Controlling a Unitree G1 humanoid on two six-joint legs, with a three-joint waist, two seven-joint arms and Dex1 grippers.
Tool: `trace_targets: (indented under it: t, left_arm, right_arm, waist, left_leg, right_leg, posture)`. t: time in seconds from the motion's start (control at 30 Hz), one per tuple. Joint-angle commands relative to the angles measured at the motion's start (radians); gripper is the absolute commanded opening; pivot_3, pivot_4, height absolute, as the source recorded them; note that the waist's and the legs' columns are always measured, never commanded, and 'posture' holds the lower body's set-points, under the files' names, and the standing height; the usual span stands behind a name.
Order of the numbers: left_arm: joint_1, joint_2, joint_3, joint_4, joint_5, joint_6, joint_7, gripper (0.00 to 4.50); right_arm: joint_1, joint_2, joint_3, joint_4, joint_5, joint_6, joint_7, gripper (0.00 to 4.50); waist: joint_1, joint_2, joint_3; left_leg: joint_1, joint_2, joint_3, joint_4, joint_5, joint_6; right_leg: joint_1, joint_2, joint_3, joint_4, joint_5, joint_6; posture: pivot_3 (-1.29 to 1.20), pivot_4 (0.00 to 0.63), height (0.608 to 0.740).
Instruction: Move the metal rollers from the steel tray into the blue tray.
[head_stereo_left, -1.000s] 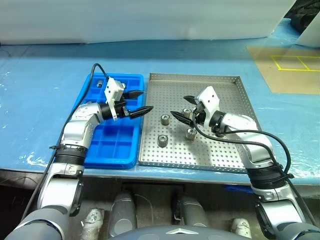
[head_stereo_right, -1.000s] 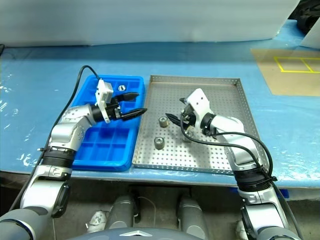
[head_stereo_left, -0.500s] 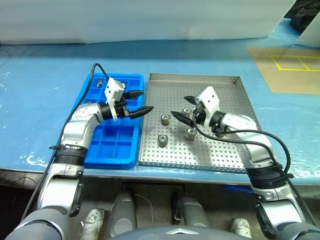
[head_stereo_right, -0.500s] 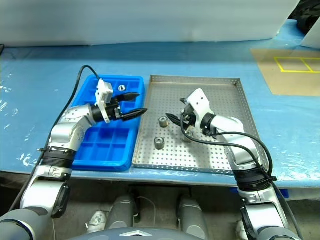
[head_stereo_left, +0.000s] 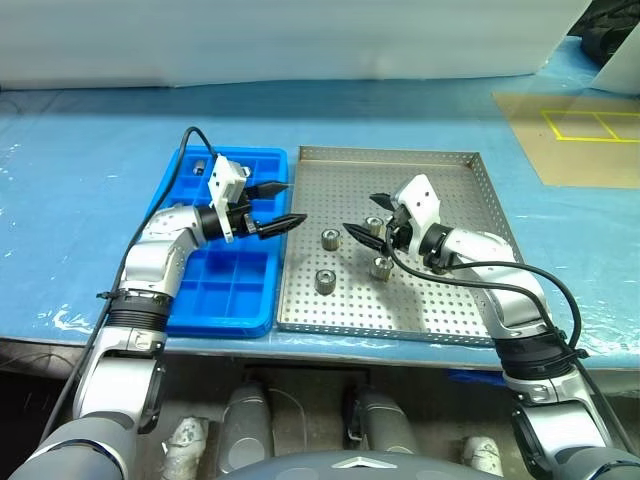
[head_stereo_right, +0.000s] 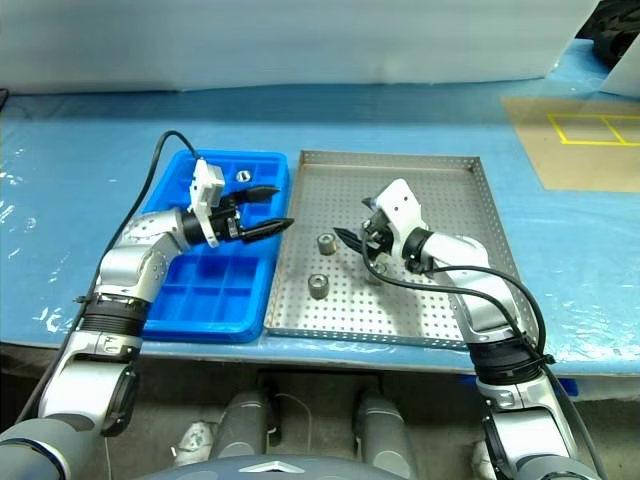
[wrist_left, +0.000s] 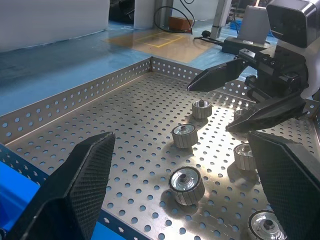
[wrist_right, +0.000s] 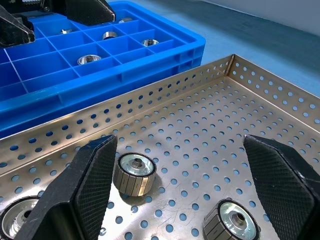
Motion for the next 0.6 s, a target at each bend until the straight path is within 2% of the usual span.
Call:
trace_targets:
  t: [0.03, 0.6]
  left_arm:
    - [-0.005, 0.008, 0.018, -0.025, -0.011, -0.007, 0.001, 4.50]
    - [0.007, 0.007, 0.014, -0.044, -0.009, -0.005, 0.008, 4.50]
  right_arm:
    - [-0.003, -0.006, -0.019, -0.035, 0.005, -0.017, -0.001, 4.14]
    - [-0.014, 0.000, -0.011, -0.022, -0.003, -0.026, 0.004, 4.14]
  waist:
    - [0.000, 0.000, 0.000]
    - [0.000, 0.000, 0.000]
  left_leg:
    - [0.000, 0.000, 0.000, 0.000, 0.000, 0.000]
    - [0.000, 0.000, 0.000, 0.000, 0.000, 0.000]
  right_leg:
    - [0.000, 0.000, 0.000, 0.000, 0.000, 0.000]
    - [0.000, 0.000, 0.000, 0.000, 0.000, 0.000]
  posture:
    - [-0.18, 0.150, 0.740]
    - [-0.17, 0.150, 0.740]
